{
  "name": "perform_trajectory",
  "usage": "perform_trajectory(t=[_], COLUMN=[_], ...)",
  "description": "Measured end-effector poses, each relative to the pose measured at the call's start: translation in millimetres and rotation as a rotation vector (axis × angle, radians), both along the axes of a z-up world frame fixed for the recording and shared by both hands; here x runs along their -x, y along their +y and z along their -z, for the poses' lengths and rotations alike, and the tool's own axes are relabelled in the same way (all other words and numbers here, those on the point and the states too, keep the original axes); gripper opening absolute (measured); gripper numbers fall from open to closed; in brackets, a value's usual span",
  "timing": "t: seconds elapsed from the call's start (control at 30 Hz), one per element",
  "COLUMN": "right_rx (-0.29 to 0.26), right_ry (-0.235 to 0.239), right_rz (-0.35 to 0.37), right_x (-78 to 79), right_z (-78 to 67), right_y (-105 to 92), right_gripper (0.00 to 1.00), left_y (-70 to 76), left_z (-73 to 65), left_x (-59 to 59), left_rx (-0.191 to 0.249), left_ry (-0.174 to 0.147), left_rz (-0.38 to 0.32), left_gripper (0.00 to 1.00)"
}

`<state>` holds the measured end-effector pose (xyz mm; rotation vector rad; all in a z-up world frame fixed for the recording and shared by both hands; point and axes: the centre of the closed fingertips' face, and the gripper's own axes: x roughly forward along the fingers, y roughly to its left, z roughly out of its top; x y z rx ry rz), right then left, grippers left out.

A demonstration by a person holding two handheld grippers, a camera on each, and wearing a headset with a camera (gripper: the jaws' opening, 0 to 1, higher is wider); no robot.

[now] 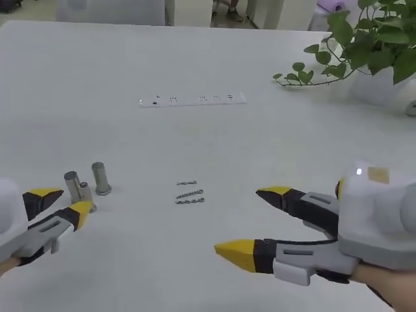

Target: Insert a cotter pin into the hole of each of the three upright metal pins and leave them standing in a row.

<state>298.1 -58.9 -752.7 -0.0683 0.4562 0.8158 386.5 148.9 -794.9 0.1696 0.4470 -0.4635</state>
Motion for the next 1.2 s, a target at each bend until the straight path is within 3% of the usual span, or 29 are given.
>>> perform_trajectory(t=[0.57, 0.93, 1.2], right_rx=[0.012, 0.015, 0.022], right_ry=[0.023, 0.036, 0.038], right_rz=[-0.006, 0.002, 0.003], right_x=[-4.6, -5.0, -4.0], right_z=[9.5, 14.6, 15.4], right_y=[-0.3, -1.5, -0.9], right_gripper=[0.73, 0.73, 0.73], left_y=[-5.6, -5.5, -5.2], left_z=[21.9, 27.9, 27.4], left_x=[-27.1, -30.7, -30.9], left_rx=[-0.020, -0.047, -0.062], left_ry=[0.017, 0.016, 0.006], left_rz=[0.007, 0.009, 0.013], left_gripper=[0.19, 0.08, 0.08])
